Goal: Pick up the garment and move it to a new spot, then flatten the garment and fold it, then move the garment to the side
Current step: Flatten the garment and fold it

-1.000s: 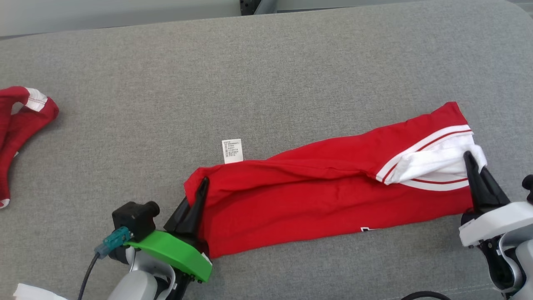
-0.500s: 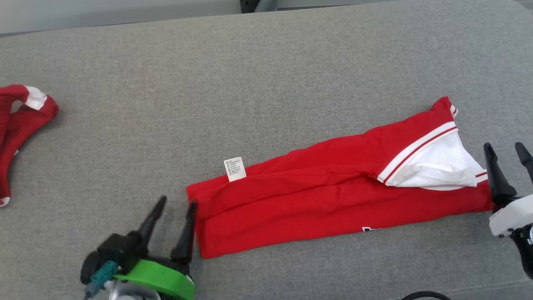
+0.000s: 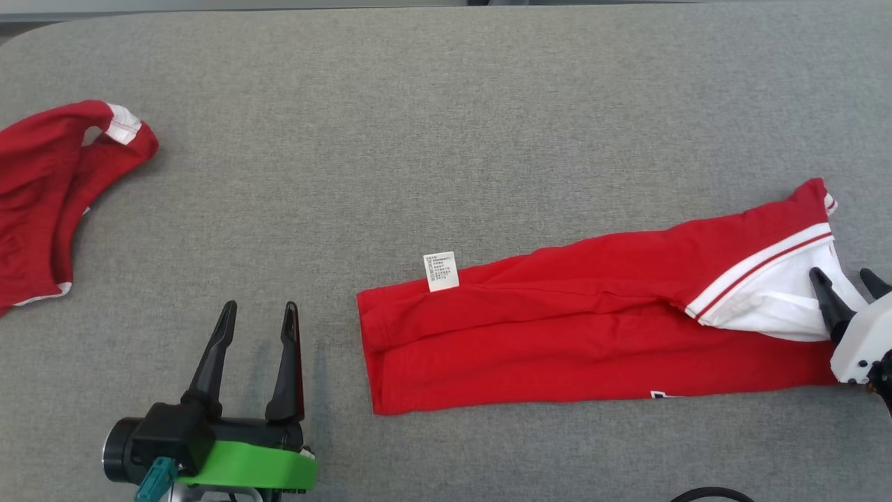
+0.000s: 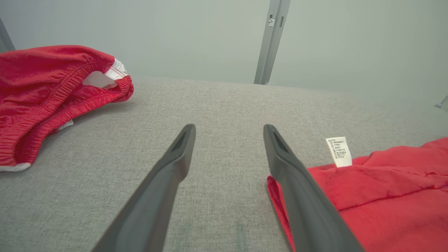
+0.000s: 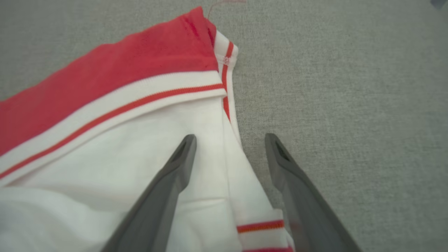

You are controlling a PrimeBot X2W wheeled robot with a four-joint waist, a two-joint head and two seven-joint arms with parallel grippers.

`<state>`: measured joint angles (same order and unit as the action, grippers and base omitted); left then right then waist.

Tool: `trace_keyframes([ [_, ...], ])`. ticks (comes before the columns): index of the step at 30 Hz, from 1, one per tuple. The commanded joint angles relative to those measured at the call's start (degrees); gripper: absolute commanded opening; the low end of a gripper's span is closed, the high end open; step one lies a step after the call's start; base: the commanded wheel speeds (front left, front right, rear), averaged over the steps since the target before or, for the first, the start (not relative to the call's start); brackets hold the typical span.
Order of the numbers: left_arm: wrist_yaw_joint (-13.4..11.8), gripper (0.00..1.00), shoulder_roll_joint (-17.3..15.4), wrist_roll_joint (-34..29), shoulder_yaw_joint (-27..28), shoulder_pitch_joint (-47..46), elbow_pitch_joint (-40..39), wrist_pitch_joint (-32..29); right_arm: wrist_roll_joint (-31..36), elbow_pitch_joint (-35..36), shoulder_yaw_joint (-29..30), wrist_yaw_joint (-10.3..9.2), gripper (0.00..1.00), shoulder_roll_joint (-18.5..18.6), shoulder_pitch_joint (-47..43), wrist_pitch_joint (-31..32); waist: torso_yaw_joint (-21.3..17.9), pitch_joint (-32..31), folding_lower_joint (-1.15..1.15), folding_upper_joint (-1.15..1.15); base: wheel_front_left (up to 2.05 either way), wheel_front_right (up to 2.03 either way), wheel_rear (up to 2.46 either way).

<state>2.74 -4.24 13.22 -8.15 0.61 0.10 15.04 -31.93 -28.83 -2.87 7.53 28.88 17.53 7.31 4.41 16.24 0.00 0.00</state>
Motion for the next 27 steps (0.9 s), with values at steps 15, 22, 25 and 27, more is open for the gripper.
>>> trace_keyframes([
  [15, 2.34, 1.0, 1.33, 0.0, 3.18, 0.6, 3.51, 0.15, -19.09, 0.07, -7.04, 0.05, 0.0, 4.0, 0.68, 9.09, 2.38, 0.58, 0.0, 0.0, 0.0, 0.0, 0.0],
  [22, 2.87, 1.0, 1.29, -0.37, 3.72, 0.3, 4.91, 0.15, -22.17, -5.54, 2.47, -0.09, 0.0, 13.62, 0.5, 6.52, 1.41, 0.0, 0.0, 0.0, 0.0, 0.0, 0.0],
  [25, 2.8, 1.0, 1.29, 0.07, 3.35, 0.31, 5.29, 0.16, -20.92, -7.74, 6.03, -0.08, 0.0, 16.68, 0.73, 5.34, 1.23, -0.56, 0.0, 0.0, 0.0, 0.0, 0.0],
  [27, 2.56, 1.0, 1.29, 0.33, 3.24, 0.55, 5.48, 0.15, -20.03, -5.07, 5.9, -0.04, 0.0, 17.43, 0.58, 4.85, 1.05, -0.93, 0.0, 0.0, 0.0, 0.0, 0.0],
])
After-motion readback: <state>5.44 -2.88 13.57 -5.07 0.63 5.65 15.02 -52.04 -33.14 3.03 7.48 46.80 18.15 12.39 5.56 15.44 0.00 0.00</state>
